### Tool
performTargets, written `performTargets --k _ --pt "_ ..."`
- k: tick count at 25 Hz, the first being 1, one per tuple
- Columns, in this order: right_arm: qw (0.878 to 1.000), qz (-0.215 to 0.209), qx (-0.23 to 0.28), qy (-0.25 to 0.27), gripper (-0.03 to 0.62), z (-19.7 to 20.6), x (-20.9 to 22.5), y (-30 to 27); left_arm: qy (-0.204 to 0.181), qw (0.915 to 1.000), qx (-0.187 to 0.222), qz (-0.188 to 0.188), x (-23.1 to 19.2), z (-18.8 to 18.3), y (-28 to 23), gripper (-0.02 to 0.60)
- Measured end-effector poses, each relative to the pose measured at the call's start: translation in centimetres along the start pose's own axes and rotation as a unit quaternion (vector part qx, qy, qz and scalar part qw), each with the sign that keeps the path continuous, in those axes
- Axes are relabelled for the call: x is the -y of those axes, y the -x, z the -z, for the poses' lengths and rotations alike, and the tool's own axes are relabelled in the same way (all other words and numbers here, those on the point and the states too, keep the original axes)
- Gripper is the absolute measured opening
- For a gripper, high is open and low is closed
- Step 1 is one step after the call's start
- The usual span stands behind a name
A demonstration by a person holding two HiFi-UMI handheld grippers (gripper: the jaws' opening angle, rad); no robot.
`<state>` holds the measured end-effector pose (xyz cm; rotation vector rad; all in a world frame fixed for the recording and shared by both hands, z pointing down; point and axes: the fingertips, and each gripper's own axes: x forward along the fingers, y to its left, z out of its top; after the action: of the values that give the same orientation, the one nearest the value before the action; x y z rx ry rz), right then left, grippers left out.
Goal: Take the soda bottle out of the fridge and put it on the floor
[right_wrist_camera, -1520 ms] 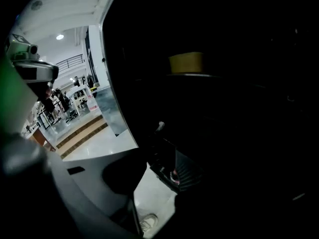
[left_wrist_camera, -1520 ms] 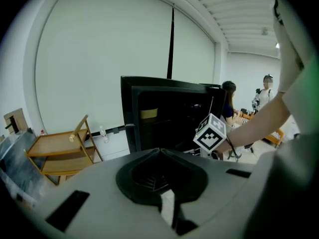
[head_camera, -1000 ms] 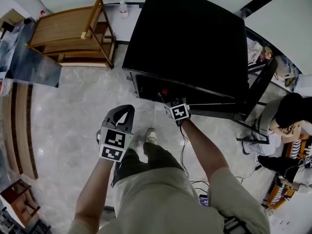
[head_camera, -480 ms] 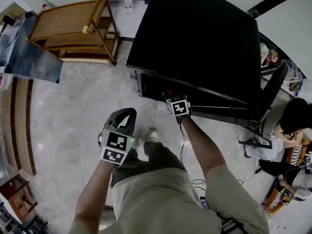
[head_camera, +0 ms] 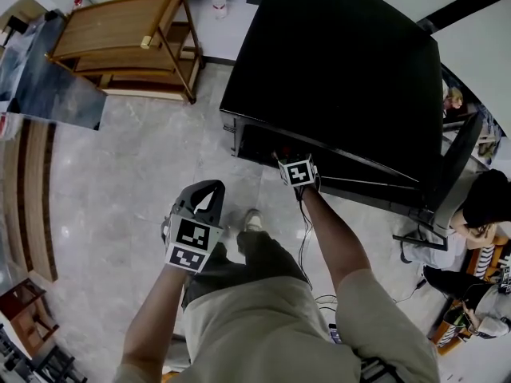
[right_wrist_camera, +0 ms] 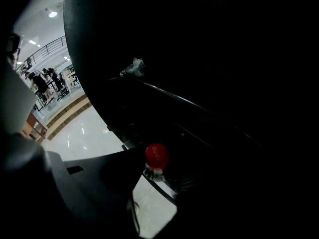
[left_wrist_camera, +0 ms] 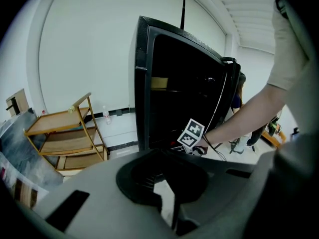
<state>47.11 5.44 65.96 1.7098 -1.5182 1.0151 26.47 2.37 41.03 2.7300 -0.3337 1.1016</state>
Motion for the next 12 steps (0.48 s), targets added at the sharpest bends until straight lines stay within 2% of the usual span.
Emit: performTargets --k 2,4,8,12 --pt "1.000 -0.003 -0.008 -0.001 0.172 0.1 0.0 -0.2 0.001 1.0000 -0.001 -0.002 -0.4 0.2 0.2 0.006" --pt "1.000 -0.009 -0.010 -0.002 0.138 0.1 -0.4 -0.1 0.002 1.0000 -0.003 -0.005 -0.6 0.4 0.5 0.006" --pt "1.000 -0.007 -0.019 -0.005 0.132 0.3 -0.6 0.3 0.004 1.0000 -0.003 -0.008 -1.0 0.6 1.1 0.006" --pt "0.999 -0.006 -0.035 0.030 0.116 0.8 -1.1 0.8 0.002 1.0000 -0.003 -0.007 -1.6 0.7 1.9 0.006"
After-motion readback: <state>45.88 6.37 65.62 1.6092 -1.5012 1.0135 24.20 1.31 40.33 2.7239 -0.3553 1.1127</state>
